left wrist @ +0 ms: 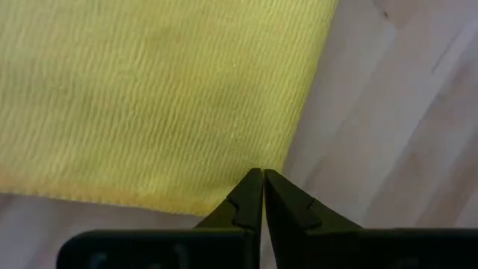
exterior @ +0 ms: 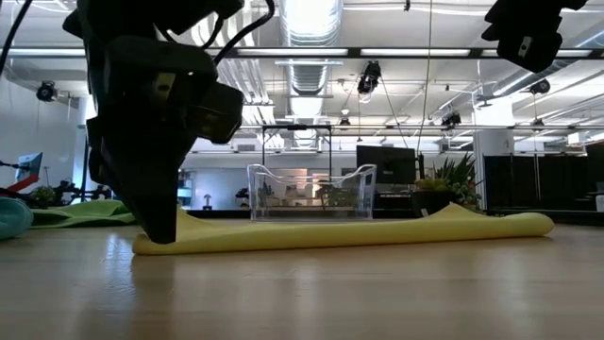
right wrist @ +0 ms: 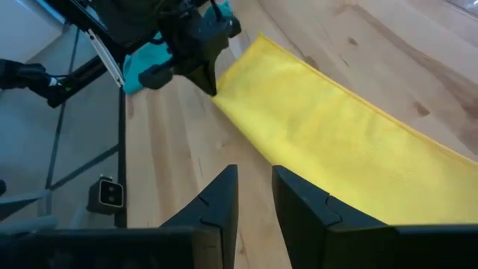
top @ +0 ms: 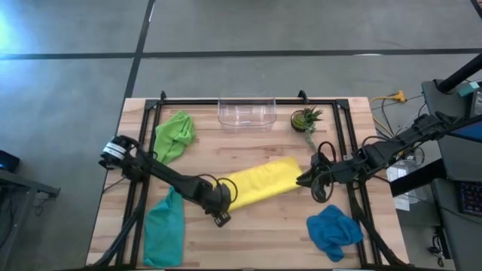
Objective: Fold microfiber towels
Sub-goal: Fold the yellow microfiber towel
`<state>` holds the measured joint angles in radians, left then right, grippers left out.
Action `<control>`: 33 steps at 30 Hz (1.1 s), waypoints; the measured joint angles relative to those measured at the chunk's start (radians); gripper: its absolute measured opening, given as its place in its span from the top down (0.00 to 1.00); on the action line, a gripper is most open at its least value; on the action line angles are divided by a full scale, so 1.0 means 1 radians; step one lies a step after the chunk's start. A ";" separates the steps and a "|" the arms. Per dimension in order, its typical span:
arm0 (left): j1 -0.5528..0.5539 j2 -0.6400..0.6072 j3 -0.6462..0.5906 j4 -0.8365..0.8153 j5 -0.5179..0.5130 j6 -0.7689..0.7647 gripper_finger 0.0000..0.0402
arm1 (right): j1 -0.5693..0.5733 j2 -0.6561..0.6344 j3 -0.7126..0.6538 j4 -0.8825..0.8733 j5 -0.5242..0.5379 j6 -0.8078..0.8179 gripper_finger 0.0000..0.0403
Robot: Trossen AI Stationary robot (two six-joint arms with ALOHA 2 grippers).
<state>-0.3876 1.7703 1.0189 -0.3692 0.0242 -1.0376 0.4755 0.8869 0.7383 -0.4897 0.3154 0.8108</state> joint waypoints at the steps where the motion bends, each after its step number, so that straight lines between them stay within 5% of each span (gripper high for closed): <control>1: -0.006 0.009 0.014 0.004 0.000 -0.007 1.00 | 0.000 -0.003 0.000 -0.003 -0.001 0.000 0.80; 16: -0.046 0.194 0.308 -0.023 0.024 -0.026 1.00 | 0.000 -0.025 0.000 -0.007 -0.025 -0.029 0.80; 20: -0.045 0.133 0.368 -0.156 -0.074 0.023 1.00 | 0.008 -0.044 0.000 -0.008 -0.064 -0.028 0.80; 28: 0.068 0.028 0.338 -0.464 -0.162 0.134 1.00 | 0.022 -0.070 0.000 -0.008 -0.063 -0.031 0.80; 33: 0.163 0.037 0.264 -0.451 -0.133 0.208 1.00 | 0.023 -0.067 0.000 -0.008 -0.060 -0.052 0.80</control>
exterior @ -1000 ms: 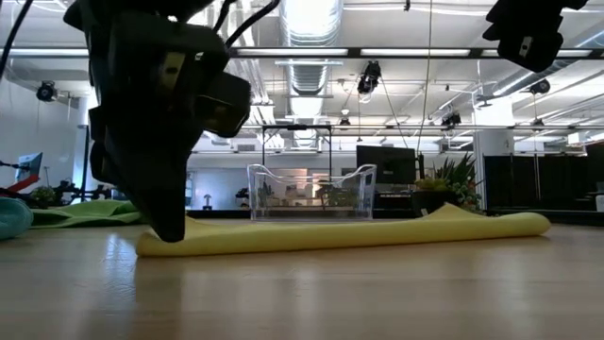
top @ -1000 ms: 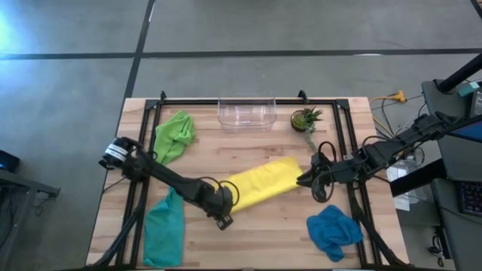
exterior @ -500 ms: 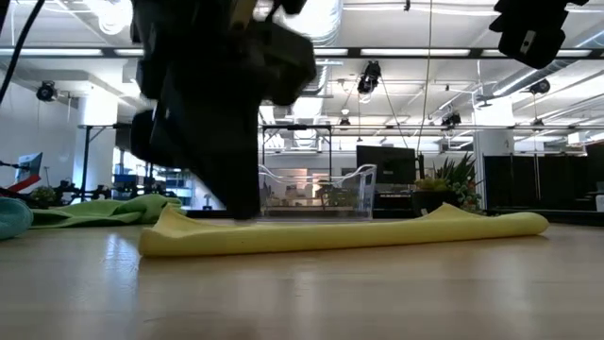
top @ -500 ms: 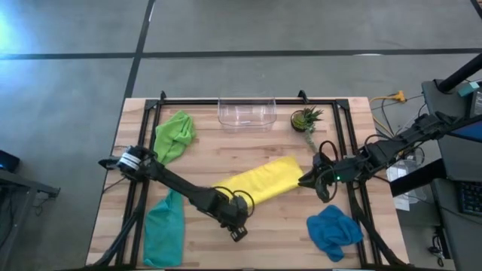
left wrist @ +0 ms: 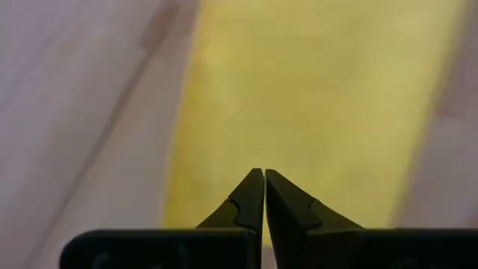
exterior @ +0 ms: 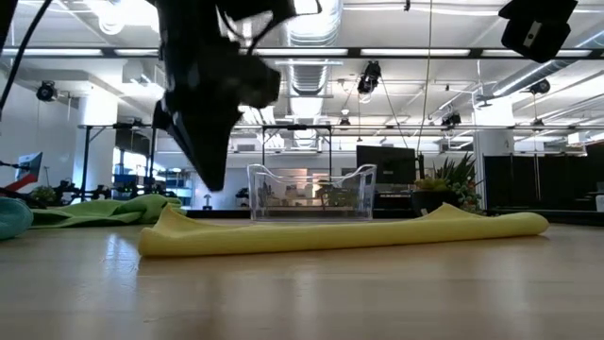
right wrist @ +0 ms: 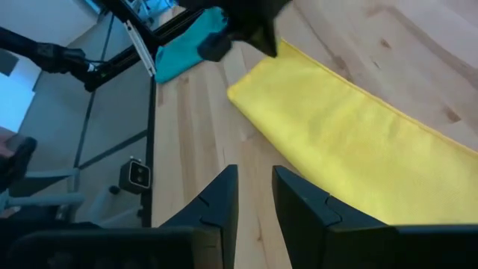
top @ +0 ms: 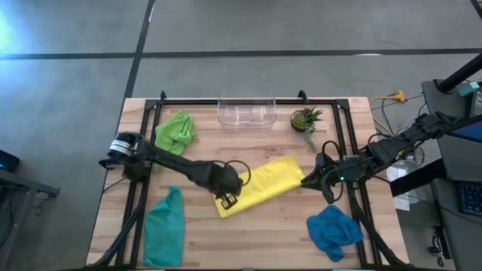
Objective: Fold microfiber towels
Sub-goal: Fold the yellow microfiber towel
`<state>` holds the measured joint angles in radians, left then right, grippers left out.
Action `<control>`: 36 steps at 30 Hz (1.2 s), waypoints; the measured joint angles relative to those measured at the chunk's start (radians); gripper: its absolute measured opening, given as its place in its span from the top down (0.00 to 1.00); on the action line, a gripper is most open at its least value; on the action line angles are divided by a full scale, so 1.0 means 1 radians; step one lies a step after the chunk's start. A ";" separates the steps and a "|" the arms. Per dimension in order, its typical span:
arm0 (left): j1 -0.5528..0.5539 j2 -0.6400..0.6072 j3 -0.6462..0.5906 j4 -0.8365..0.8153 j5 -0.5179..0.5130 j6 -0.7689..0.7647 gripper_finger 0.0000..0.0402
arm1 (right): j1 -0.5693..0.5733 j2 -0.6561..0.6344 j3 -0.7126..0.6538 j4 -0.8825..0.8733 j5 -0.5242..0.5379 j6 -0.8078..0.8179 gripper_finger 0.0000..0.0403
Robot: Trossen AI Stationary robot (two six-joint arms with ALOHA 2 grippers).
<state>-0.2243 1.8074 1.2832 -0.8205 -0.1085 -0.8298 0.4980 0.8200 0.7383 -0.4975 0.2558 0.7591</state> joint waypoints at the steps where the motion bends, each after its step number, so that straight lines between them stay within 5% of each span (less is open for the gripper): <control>1: 0.013 0.005 -0.012 -0.003 0.001 0.002 1.00 | 0.000 0.000 0.000 0.000 0.000 -0.001 0.80; 13: 0.035 0.039 -0.088 0.018 0.004 -0.066 1.00 | 0.049 -0.010 0.000 -0.001 -0.001 -0.010 0.80; 36: -0.212 0.109 -0.069 0.354 0.036 -0.474 1.00 | 0.061 -0.014 0.000 -0.048 0.007 -0.038 0.80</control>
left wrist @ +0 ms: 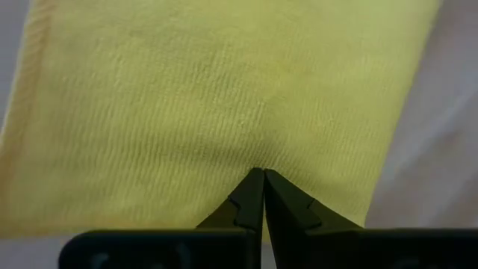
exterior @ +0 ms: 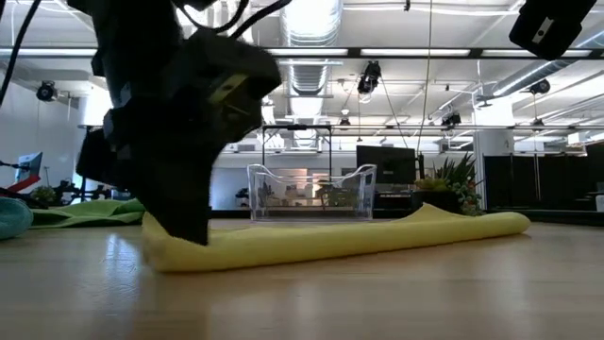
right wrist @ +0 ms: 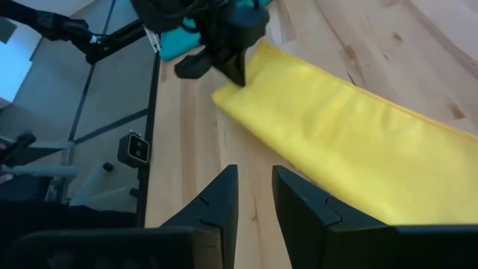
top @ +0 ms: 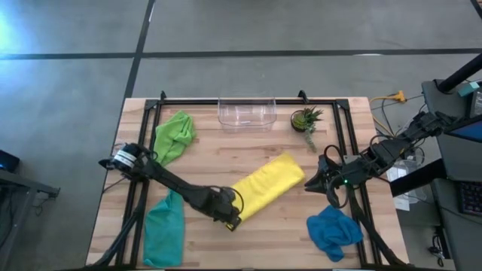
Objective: Fold microfiber towels
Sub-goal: Fold the yellow microfiber towel
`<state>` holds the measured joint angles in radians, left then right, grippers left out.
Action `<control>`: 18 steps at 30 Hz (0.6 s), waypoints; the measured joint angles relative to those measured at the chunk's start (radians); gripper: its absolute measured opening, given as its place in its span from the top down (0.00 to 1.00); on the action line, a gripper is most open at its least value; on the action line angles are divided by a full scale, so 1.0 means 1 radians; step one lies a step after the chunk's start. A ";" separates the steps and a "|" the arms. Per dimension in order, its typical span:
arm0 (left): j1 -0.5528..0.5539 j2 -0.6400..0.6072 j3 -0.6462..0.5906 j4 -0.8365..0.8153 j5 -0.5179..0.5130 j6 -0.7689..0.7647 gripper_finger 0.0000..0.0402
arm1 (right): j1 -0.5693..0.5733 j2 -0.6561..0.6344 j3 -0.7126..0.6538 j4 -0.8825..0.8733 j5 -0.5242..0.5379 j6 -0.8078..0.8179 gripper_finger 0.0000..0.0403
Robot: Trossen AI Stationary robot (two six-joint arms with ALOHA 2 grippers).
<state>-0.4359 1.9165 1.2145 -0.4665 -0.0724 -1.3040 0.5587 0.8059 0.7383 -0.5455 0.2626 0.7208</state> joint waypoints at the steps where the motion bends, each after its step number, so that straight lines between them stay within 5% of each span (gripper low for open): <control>1: -0.005 0.018 0.014 0.010 0.010 0.000 1.00 | 0.000 0.000 0.000 -0.001 0.000 0.000 0.80; 9: -0.031 0.172 0.209 0.066 0.099 0.001 1.00 | 0.000 0.000 0.000 0.002 0.000 0.010 0.80; 18: -0.004 0.067 0.217 0.029 0.000 0.164 1.00 | 0.000 0.017 -0.027 0.002 0.026 0.073 0.80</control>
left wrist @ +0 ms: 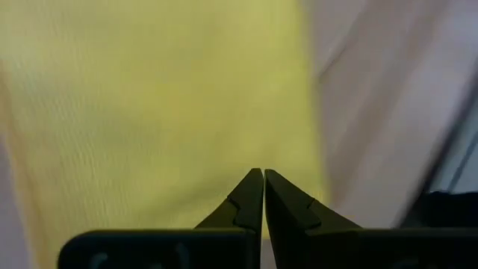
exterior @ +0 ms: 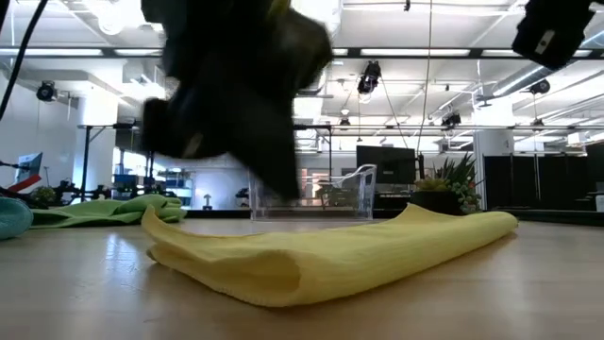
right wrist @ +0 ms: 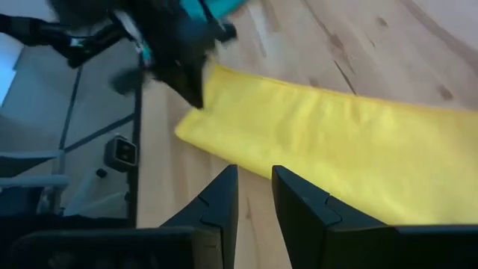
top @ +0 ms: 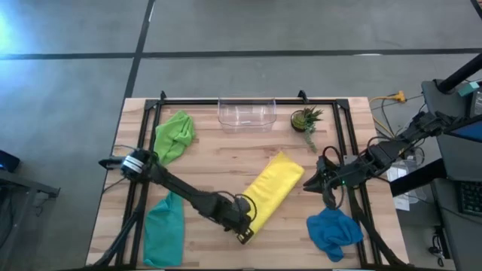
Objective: Fold microfiber towels
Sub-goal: Fold the yellow microfiber towel
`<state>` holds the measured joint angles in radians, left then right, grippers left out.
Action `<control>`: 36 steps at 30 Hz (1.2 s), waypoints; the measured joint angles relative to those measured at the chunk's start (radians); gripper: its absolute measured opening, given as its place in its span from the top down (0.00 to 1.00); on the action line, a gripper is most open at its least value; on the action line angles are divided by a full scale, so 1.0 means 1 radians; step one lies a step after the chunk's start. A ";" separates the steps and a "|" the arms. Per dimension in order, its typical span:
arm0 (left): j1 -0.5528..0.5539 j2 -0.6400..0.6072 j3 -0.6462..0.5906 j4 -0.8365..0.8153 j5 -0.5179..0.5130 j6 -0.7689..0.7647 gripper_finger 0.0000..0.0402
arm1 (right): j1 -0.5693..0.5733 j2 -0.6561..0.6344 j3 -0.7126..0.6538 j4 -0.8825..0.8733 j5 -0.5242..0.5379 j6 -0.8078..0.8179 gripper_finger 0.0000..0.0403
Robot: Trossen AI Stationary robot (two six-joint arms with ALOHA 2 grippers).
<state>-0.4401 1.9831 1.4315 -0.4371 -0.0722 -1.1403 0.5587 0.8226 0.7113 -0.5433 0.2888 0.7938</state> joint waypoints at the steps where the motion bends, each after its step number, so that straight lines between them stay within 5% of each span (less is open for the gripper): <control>1: 0.011 -0.021 0.000 0.001 -0.012 0.031 1.00 | 0.000 0.000 -0.009 -0.001 0.000 0.018 0.80; 14: 0.329 -0.054 0.000 0.082 0.042 0.402 1.00 | 0.003 -0.011 -0.044 0.008 0.047 0.160 0.80; 20: 0.469 -0.021 0.001 0.245 0.093 0.608 1.00 | 0.007 -0.010 -0.004 0.026 0.136 0.160 0.80; 30: 0.506 0.177 0.139 0.350 0.178 0.911 1.00 | 0.006 -0.008 0.022 0.080 0.241 0.157 0.80; 36: 0.511 0.313 0.268 0.347 0.088 0.971 1.00 | 0.006 -0.008 0.040 0.082 0.256 0.177 0.80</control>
<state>0.0710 2.2957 1.6992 -0.0899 0.0163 -0.1697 0.5652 0.8143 0.7516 -0.4614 0.5451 0.9706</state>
